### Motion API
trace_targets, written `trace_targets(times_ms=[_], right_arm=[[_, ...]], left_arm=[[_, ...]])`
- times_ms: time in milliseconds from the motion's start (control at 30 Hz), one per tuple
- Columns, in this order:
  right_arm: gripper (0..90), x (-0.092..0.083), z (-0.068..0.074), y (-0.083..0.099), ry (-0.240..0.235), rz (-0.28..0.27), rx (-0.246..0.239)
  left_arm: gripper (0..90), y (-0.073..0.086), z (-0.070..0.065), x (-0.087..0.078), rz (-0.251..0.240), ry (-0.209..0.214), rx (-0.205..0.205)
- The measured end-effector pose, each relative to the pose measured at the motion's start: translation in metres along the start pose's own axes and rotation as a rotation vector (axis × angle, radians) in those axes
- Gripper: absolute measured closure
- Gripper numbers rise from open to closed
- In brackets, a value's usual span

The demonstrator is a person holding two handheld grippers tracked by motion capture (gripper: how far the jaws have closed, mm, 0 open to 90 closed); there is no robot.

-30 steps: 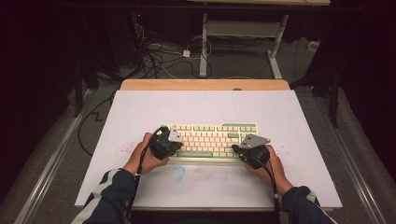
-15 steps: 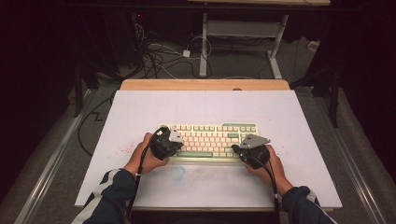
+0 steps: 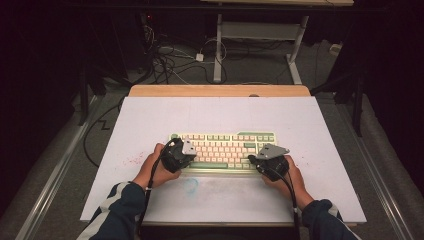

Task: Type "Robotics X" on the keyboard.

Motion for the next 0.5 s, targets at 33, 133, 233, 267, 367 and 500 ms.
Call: trace_targets(times_ms=[33, 133, 233, 267, 367, 500], right_arm=[[90.0, 0.0000, 0.0000, 0.0000, 0.000, 0.000, 0.000], [90.0, 0.0000, 0.0000, 0.0000, -0.001, 0.000, 0.001], [90.0, 0.0000, -0.0001, 0.0000, -0.001, 0.000, 0.000], [90.0, 0.0000, -0.0001, 0.0000, -0.002, 0.000, 0.001], [90.0, -0.0001, 0.0000, 0.0000, -0.003, 0.001, 0.003], [90.0, -0.0001, -0.0006, -0.0005, -0.001, 0.003, 0.003]], left_arm=[[84.8, -0.0010, 0.0000, -0.0008, -0.002, 0.001, 0.000], [84.6, -0.0018, 0.0006, -0.0011, -0.008, -0.002, 0.000], [84.4, -0.0019, 0.0010, -0.0008, -0.009, -0.005, 0.004], [84.2, -0.0025, 0.0011, -0.0009, -0.014, -0.007, 0.005], [82.8, -0.0041, 0.0017, -0.0019, -0.024, -0.009, 0.007], [78.2, -0.0084, 0.0036, -0.0037, -0.054, -0.022, 0.008]])
Point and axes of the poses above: each handheld gripper's, and its own axes: x roughly forward along the jaws, y roughly out of its underside, z roughly to its left, the point moved 9 cm from there along x, roughly forward along the jaws, and after that the axes turned 10 degrees about x, right-handed, at the moved point
